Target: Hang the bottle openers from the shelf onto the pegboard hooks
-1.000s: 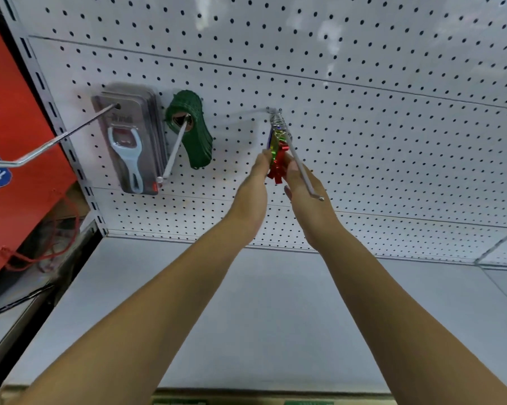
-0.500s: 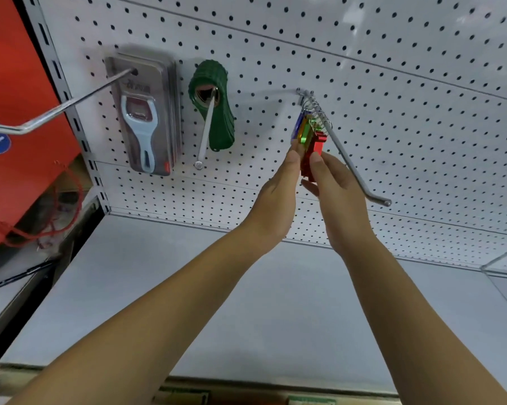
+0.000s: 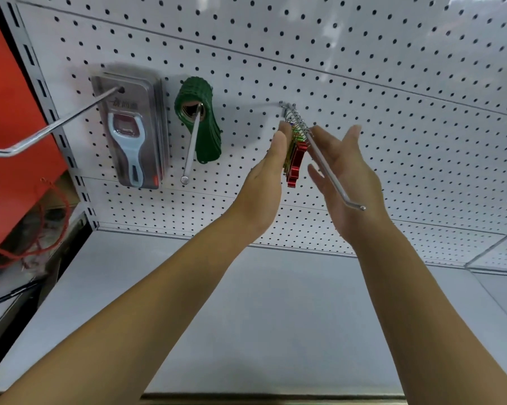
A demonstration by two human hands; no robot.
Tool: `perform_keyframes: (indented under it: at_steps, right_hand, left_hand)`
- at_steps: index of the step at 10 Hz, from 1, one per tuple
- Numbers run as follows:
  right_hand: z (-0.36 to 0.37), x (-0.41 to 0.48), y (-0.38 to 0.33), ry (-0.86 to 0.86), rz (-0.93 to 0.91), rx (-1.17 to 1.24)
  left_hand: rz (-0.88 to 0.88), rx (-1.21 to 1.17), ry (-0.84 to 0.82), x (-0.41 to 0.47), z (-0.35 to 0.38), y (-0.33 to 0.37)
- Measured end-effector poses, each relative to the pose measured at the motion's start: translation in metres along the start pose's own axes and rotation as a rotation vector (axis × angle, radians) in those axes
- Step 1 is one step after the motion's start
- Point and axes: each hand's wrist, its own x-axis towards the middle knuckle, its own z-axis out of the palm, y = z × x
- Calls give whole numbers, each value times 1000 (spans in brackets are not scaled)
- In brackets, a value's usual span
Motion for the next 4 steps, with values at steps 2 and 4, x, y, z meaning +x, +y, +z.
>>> perform_keyframes:
  at_steps: [2, 4]
  right_hand:
    - [2, -9, 5, -59, -54, -109]
    - [-8, -18, 6, -6, -165, -340]
  left_hand:
    - [27, 38, 10, -8, 3, 0]
    - [15, 167, 98, -19, -6, 5]
